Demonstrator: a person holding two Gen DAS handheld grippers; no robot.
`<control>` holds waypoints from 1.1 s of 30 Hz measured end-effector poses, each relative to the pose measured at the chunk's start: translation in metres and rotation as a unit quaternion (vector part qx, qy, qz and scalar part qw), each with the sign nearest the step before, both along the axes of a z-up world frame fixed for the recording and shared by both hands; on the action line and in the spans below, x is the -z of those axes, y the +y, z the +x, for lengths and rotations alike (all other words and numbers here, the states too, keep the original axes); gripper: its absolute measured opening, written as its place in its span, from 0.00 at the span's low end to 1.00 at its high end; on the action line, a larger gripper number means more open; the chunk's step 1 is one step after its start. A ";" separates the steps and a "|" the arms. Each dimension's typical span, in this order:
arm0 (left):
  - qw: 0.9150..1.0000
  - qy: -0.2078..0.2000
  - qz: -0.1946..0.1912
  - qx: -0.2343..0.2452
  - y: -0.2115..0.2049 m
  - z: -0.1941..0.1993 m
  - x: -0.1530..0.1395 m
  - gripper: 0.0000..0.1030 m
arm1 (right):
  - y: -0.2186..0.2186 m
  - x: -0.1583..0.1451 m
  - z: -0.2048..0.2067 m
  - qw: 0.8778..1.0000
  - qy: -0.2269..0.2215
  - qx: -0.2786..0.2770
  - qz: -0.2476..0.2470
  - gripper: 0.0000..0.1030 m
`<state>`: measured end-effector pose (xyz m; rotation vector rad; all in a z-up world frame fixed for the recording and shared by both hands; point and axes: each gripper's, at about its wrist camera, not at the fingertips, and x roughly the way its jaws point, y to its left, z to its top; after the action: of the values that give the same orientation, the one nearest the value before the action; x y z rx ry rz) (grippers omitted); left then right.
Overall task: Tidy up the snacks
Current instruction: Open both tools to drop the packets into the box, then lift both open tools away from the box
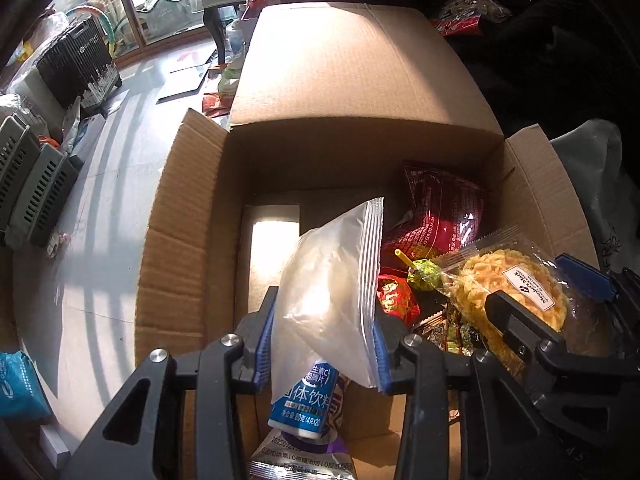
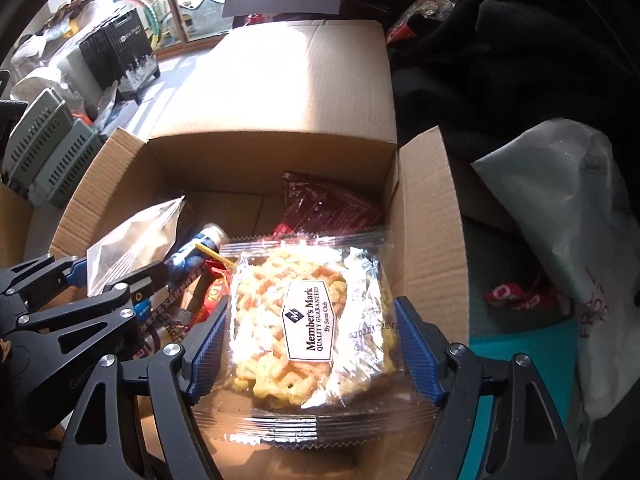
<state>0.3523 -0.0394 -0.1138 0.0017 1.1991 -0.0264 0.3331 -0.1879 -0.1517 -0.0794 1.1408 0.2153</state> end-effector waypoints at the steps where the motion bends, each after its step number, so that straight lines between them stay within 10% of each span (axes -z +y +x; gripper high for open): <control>1: 1.000 0.002 0.002 -0.002 0.001 -0.001 -0.002 0.38 | -0.001 -0.001 -0.001 1.000 0.000 0.000 0.002 0.78; 9: 1.000 0.008 0.006 -0.016 0.004 -0.002 -0.014 0.61 | -0.003 -0.021 -0.009 1.000 -0.012 0.003 -0.007 0.80; 25: 0.999 -0.050 0.010 -0.014 0.004 -0.026 -0.100 0.62 | -0.004 -0.108 -0.033 0.998 -0.068 -0.012 -0.012 0.80; 29: 0.997 -0.077 0.003 -0.010 0.007 -0.045 -0.128 0.82 | -0.003 -0.140 -0.051 0.995 -0.098 -0.018 -0.009 0.80; 33: 0.994 -0.111 -0.004 -0.005 0.009 -0.066 -0.159 0.83 | -0.004 -0.171 -0.074 0.992 -0.128 -0.016 -0.004 0.83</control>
<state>0.2867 -0.0305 0.0450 -0.0085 0.9774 -0.0221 0.2591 -0.1918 0.0195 -0.1297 0.8845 0.2226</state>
